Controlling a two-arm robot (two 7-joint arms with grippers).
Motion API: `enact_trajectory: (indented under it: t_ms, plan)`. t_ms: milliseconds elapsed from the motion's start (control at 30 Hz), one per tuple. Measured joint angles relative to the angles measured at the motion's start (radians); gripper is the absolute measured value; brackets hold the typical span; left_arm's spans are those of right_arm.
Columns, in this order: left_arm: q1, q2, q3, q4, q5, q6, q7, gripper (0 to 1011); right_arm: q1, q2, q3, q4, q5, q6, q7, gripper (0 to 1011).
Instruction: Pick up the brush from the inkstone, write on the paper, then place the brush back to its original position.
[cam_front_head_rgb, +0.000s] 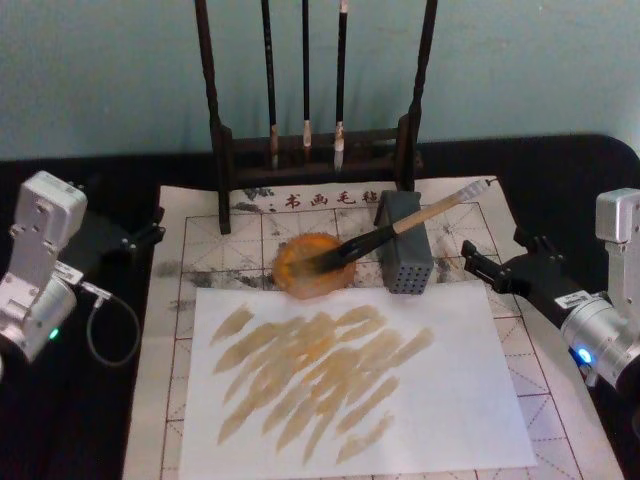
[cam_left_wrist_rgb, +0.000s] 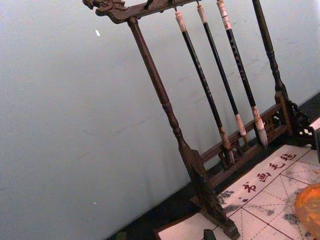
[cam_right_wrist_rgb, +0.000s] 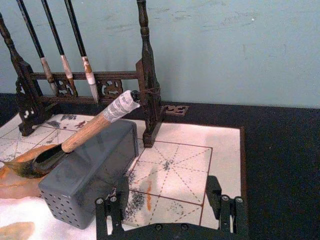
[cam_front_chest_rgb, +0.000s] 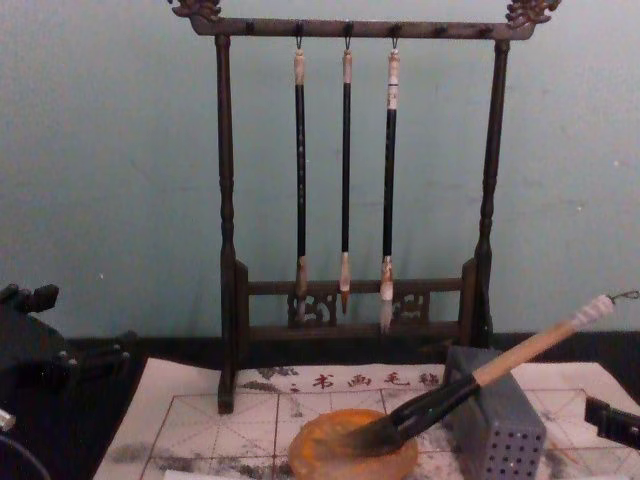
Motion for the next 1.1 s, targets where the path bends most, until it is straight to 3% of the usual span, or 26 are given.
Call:
enact_trajectory:
  t_ms: [1100]
  plan:
    - [0.000, 0.000, 0.000, 0.000, 0.000, 0.000, 0.000, 1001, 0.000, 0.001, 0.000, -0.001, 0.002, 0.002, 0.001, 1000]
